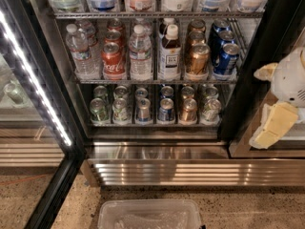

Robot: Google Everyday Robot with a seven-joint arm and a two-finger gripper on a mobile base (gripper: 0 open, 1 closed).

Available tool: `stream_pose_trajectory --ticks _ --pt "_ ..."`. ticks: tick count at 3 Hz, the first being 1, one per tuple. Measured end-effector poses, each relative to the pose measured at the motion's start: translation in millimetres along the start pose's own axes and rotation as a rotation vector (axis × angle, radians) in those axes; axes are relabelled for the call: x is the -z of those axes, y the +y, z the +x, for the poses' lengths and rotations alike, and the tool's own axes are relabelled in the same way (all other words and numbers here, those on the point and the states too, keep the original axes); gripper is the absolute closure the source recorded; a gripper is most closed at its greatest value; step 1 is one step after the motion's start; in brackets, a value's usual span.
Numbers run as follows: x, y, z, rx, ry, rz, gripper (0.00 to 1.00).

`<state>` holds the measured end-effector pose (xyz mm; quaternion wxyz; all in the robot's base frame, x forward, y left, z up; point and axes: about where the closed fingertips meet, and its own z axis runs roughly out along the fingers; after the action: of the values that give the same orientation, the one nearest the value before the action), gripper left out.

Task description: Pick blue plastic bottle from middle shelf of fridge

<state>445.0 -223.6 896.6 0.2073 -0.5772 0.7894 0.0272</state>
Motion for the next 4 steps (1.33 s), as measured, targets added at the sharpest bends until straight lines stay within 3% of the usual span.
stream_pose_trajectory --ticks 1,2,3,4 --pt "-87 -23 -29 -0.061 -0.250 -0.075 0.00" --pt "-126 -37 -31 -0.135 -0.328 -0.094 0.00" --pt "-126 -37 -31 -0.134 -0.324 -0.093 0.00" --pt "-132 -40 -39 -0.158 -0.409 -0.101 0.00"
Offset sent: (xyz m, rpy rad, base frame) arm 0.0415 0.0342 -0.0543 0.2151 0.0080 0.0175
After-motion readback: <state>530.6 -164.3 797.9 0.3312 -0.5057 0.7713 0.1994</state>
